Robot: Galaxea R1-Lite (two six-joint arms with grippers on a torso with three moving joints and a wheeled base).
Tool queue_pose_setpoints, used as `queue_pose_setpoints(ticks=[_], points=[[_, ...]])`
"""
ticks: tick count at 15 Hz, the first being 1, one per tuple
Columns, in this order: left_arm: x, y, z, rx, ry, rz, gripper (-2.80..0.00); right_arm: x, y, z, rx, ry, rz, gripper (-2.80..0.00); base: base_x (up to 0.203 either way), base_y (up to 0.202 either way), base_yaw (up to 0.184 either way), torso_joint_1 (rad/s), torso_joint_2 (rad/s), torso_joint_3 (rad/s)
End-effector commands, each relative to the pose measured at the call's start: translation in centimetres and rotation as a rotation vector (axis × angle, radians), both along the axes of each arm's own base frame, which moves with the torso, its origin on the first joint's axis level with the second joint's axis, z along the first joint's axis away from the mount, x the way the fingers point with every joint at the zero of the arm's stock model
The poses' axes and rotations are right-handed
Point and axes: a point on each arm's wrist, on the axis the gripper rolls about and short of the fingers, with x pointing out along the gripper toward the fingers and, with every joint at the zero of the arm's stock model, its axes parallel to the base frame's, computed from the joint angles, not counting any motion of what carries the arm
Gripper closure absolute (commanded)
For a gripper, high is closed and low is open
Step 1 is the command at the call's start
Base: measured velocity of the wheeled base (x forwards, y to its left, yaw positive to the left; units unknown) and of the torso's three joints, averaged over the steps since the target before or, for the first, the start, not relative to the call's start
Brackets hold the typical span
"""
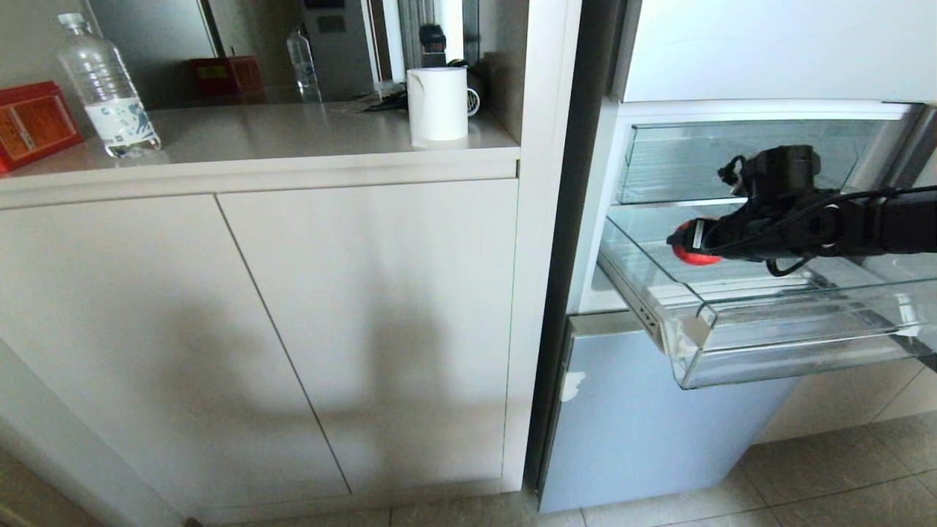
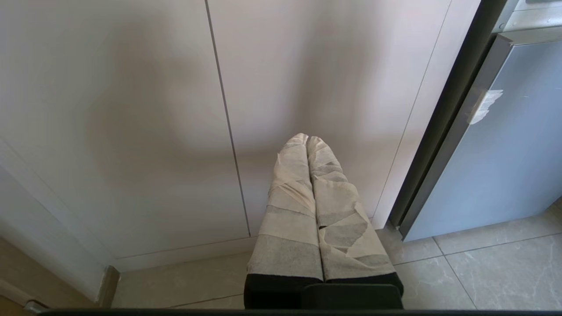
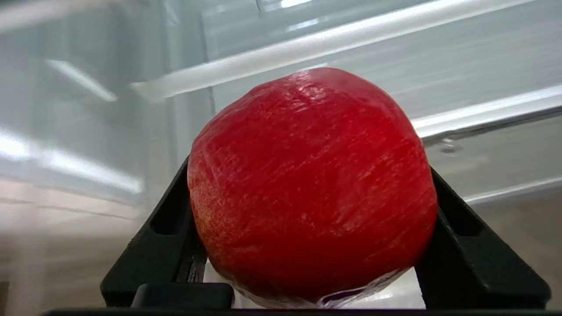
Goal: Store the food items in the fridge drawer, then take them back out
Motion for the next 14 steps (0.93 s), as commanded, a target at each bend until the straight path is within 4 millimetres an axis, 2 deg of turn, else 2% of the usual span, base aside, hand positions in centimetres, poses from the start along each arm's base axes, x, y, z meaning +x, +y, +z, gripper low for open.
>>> queue_pose_setpoints(ticks=[1, 4, 5, 11, 14], points=[[0.0, 0.0, 0.0, 0.0, 0.001, 0.0, 0.0, 2.0, 0.0, -2.6, 0.0, 0.054, -0.001, 0.0, 0.0, 0.0, 0.0, 0.0, 0.0, 0.0], [0.0, 0.0, 0.0, 0.0, 0.001, 0.0, 0.0, 2.9, 0.0, -4.0, 0.019, 0.08, -0.009, 0.0, 0.0, 0.0, 0.0, 0.0, 0.0, 0.0], [0.0, 0.0, 0.0, 0.0, 0.001, 0.0, 0.0, 3.0, 0.0, -4.0, 0.028, 0.078, -0.015, -2.8, 0.0, 0.0, 0.0, 0.0, 0.0, 0.0], [0.0, 0.0, 0.0, 0.0, 0.0, 0.0, 0.0, 2.8, -0.8, -3.3, 0.052, 0.062, -0.043, -2.8, 0.0, 0.0, 0.0, 0.0, 0.0, 0.0], [0.0, 0.0, 0.0, 0.0, 0.001, 0.0, 0.0, 1.0, -0.9, -0.4, 0.085, 0.015, -0.063, -2.8, 0.0, 0.0, 0.0, 0.0, 0.0, 0.0]])
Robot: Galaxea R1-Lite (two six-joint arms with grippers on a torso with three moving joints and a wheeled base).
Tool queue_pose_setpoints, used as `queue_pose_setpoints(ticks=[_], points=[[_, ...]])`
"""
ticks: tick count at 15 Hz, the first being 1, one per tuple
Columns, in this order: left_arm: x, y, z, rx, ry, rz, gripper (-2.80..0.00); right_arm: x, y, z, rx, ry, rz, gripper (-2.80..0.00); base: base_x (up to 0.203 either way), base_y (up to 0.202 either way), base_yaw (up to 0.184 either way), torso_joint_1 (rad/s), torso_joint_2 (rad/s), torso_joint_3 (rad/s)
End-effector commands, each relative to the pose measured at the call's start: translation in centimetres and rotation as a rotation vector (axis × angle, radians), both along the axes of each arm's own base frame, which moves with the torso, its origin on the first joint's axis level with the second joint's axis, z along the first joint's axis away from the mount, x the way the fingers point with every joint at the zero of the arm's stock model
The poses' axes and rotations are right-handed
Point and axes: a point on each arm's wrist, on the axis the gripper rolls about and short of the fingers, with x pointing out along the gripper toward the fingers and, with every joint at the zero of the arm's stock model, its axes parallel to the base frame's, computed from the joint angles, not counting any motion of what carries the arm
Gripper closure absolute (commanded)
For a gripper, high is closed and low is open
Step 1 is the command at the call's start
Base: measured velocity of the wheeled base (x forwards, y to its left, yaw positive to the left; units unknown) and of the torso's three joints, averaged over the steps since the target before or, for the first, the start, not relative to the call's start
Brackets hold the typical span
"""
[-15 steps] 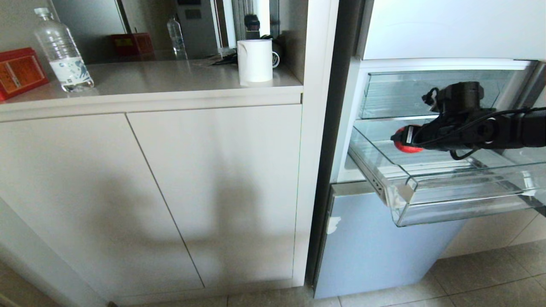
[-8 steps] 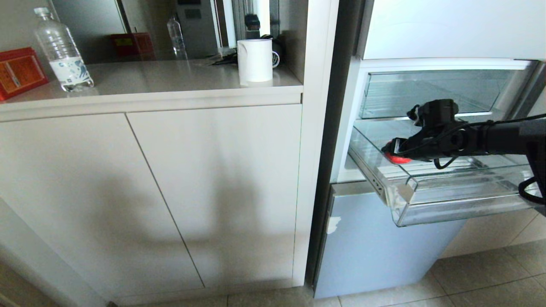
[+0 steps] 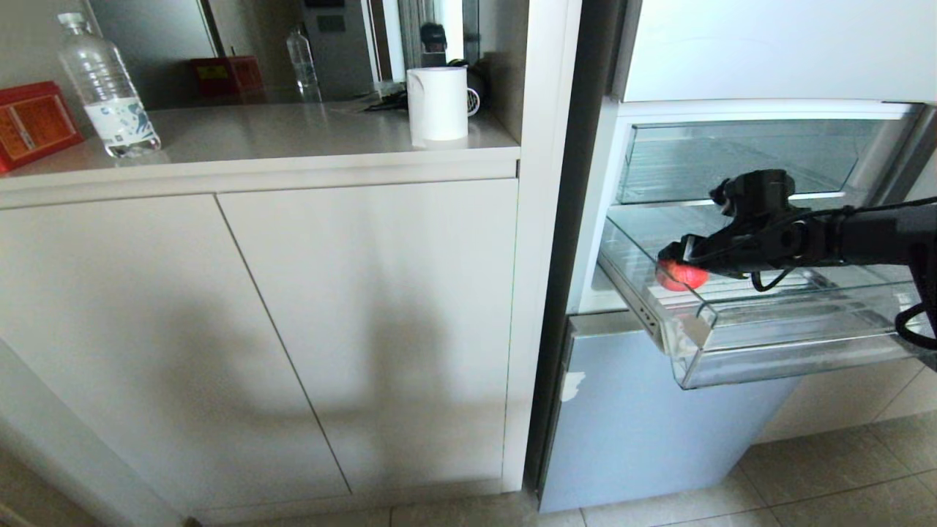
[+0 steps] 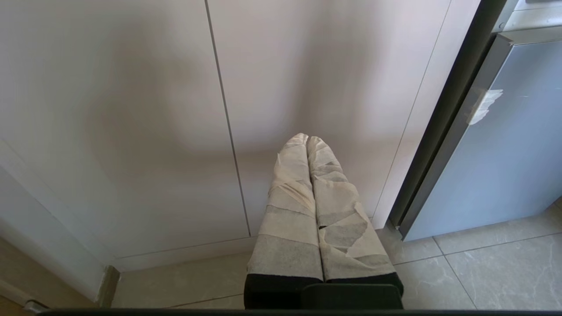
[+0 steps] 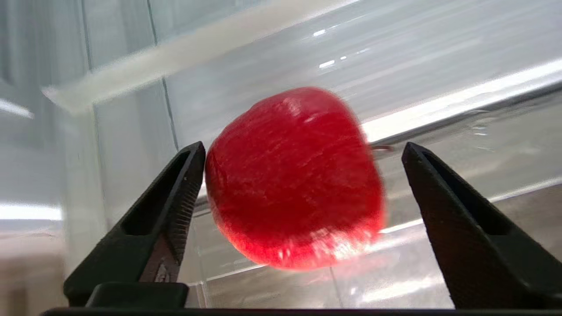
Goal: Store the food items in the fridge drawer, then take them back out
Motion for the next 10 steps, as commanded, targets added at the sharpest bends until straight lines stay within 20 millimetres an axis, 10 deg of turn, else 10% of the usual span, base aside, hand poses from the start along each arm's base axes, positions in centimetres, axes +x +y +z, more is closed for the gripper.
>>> queue_pose_setpoints(ticks=[1, 2, 3, 10], points=[[0.0, 0.0, 0.0, 0.0, 0.001, 0.001, 0.0, -2.7, 0.0, 4.1, 0.008, -0.06, -0.006, -2.8, 0.0, 0.0, 0.0, 0.0, 0.0, 0.0], [0.0, 0.0, 0.0, 0.0, 0.001, 0.0, 0.0, -4.3, -0.1, 5.7, 0.008, -0.079, -0.008, -2.8, 0.0, 0.0, 0.0, 0.0, 0.0, 0.0], [0.0, 0.0, 0.0, 0.0, 0.001, 0.0, 0.0, -6.3, -0.1, 7.4, 0.006, -0.1, -0.009, 0.0, 0.0, 0.0, 0.0, 0.0, 0.0, 0.0], [0.0, 0.0, 0.0, 0.0, 0.001, 0.001, 0.0, -23.4, 0.2, 13.6, -0.004, -0.22, -0.012, 0.0, 0.0, 0.0, 0.0, 0.0, 0.0, 0.0]])
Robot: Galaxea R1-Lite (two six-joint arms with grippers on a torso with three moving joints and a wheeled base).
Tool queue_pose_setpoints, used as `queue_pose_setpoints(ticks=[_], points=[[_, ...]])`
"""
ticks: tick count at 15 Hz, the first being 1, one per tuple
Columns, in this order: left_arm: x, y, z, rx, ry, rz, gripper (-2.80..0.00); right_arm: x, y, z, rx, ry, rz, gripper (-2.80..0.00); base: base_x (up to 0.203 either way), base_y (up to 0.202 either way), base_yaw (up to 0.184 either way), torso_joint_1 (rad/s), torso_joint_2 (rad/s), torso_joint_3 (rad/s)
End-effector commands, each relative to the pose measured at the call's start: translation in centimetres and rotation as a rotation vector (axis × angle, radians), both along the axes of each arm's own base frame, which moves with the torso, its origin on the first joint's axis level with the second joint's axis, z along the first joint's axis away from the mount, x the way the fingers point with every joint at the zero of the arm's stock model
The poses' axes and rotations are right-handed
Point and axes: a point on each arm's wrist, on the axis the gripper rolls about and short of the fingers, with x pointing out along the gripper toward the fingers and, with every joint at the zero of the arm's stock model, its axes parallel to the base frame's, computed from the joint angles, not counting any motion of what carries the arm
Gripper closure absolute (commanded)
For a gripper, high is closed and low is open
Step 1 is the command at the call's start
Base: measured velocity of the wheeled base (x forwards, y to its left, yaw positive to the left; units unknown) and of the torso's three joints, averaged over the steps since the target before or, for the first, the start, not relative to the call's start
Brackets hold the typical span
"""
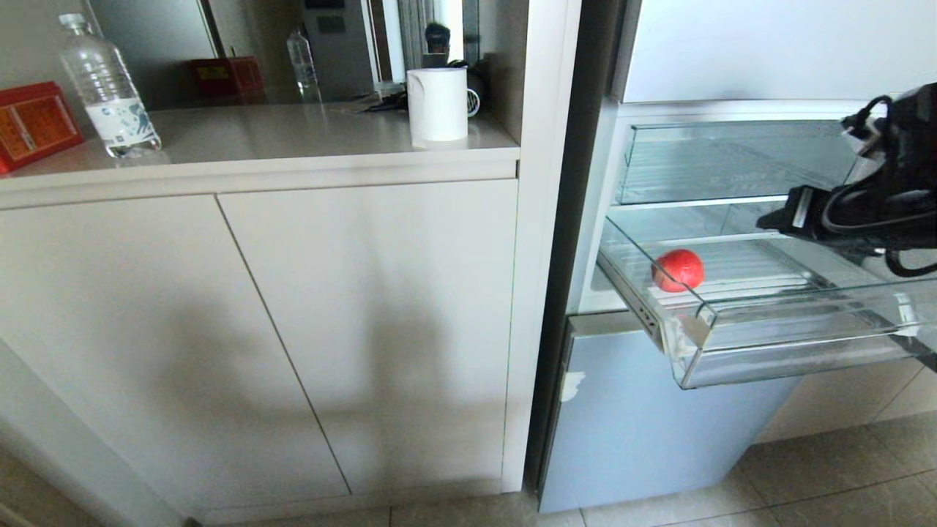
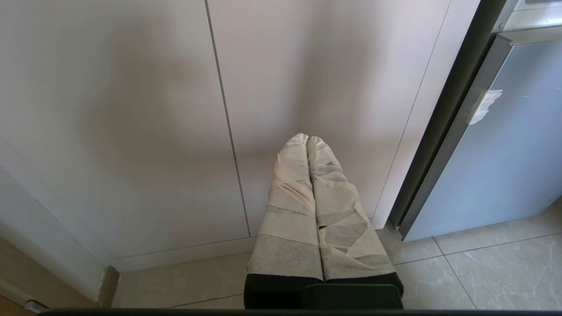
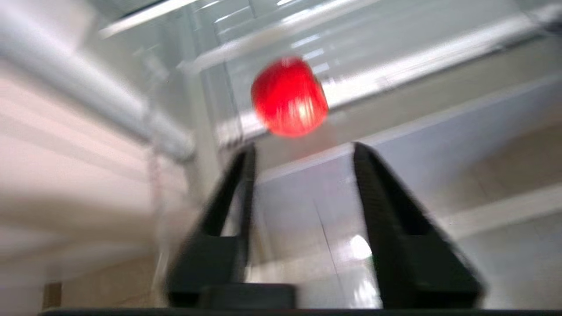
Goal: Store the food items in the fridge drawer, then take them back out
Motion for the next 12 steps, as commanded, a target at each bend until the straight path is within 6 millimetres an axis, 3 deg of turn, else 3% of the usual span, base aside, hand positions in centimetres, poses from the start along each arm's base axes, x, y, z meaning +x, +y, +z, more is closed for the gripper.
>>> queue_pose_setpoints(ticks=[1, 5, 7, 10, 12], points=[[0.0, 0.0, 0.0, 0.0, 0.001, 0.0, 0.0, -9.3, 0.3, 2.8, -0.012, -0.12, 0.002, 0.0, 0.0, 0.0, 0.0, 0.0, 0.0, 0.0], [0.0, 0.0, 0.0, 0.0, 0.001, 0.0, 0.0, -19.9, 0.6, -0.2, -0.078, -0.176, 0.027, 0.0, 0.0, 0.0, 0.0, 0.0, 0.0, 0.0], [0.0, 0.0, 0.0, 0.0, 0.001, 0.0, 0.0, -24.6, 0.8, -3.2, -0.105, -0.209, 0.032, 0.0, 0.0, 0.0, 0.0, 0.0, 0.0, 0.0], [0.0, 0.0, 0.0, 0.0, 0.001, 0.0, 0.0, -30.2, 0.9, -8.1, -0.168, -0.293, 0.045, 0.0, 0.0, 0.0, 0.0, 0.0, 0.0, 0.0], [0.0, 0.0, 0.0, 0.0, 0.001, 0.0, 0.0, -32.3, 1.0, -12.4, -0.234, -0.32, 0.064, 0.0, 0.0, 0.0, 0.0, 0.0, 0.0, 0.0]])
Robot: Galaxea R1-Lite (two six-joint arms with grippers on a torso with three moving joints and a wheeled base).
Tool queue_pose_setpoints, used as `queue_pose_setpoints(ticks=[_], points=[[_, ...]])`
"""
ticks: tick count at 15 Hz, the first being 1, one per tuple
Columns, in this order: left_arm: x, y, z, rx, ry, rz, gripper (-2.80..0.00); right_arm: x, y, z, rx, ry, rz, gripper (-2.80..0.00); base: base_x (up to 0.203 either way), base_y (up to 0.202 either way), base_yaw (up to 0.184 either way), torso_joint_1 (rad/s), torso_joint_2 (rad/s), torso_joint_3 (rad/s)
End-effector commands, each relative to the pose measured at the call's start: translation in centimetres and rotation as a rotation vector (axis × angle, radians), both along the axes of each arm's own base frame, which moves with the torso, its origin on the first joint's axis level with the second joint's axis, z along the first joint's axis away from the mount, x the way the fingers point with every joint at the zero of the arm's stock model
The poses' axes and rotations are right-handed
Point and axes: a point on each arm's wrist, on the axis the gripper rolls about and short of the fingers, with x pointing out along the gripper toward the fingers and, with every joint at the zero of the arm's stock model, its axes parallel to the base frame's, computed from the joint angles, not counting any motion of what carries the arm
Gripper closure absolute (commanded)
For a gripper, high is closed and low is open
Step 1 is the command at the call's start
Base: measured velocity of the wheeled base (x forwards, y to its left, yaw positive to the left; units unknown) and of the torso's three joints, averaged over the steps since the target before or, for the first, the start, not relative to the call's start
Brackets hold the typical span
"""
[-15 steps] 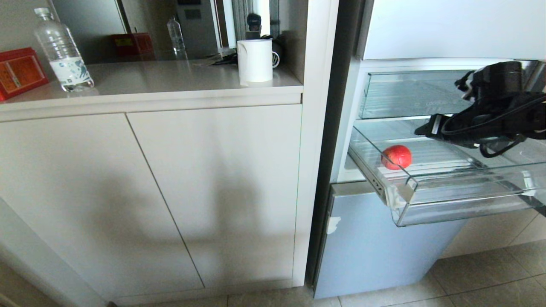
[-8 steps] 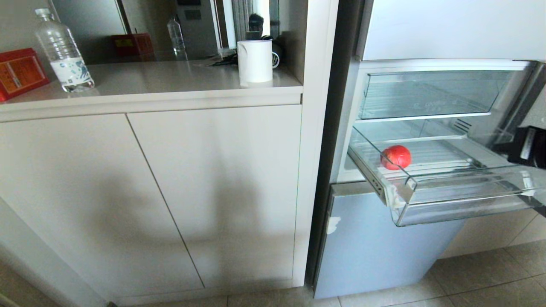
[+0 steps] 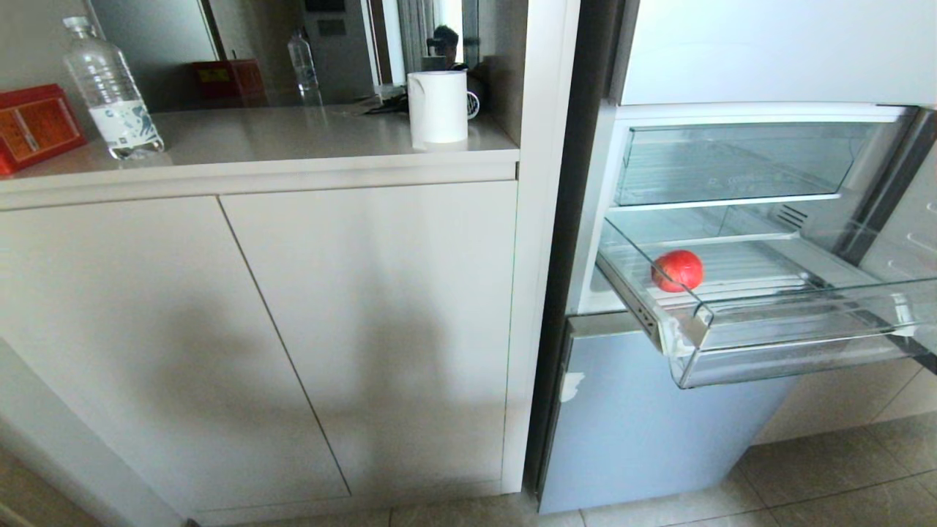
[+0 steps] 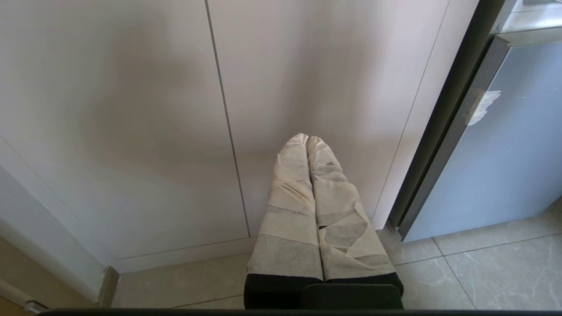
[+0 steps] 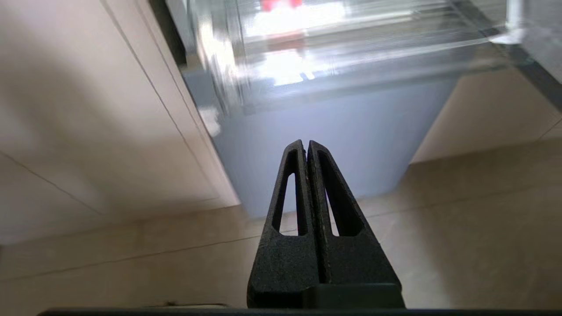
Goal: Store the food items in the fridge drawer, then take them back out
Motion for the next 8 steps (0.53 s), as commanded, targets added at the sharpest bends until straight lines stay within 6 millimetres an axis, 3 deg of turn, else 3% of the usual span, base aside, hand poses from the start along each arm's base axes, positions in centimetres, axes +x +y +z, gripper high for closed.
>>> queue_pose_setpoints(ticks=[1, 3, 4, 8], points=[[0.0, 0.0, 0.0, 0.0, 0.001, 0.001, 0.0, -3.7, 0.1, -5.7, -0.064, -0.108, 0.018, 0.0, 0.0, 0.0, 0.0, 0.0, 0.0, 0.0], [0.0, 0.0, 0.0, 0.0, 0.001, 0.001, 0.0, -3.8, 0.1, -10.2, -0.125, -0.095, 0.038, 0.0, 0.0, 0.0, 0.0, 0.0, 0.0, 0.0], [0.0, 0.0, 0.0, 0.0, 0.001, 0.0, 0.0, -4.0, 0.1, -11.4, -0.139, -0.134, 0.048, 0.0, 0.0, 0.0, 0.0, 0.0, 0.0, 0.0], [0.0, 0.0, 0.0, 0.0, 0.001, 0.0, 0.0, -4.2, 0.1, -11.5, -0.134, -0.187, 0.06, 0.0, 0.0, 0.0, 0.0, 0.0, 0.0, 0.0]])
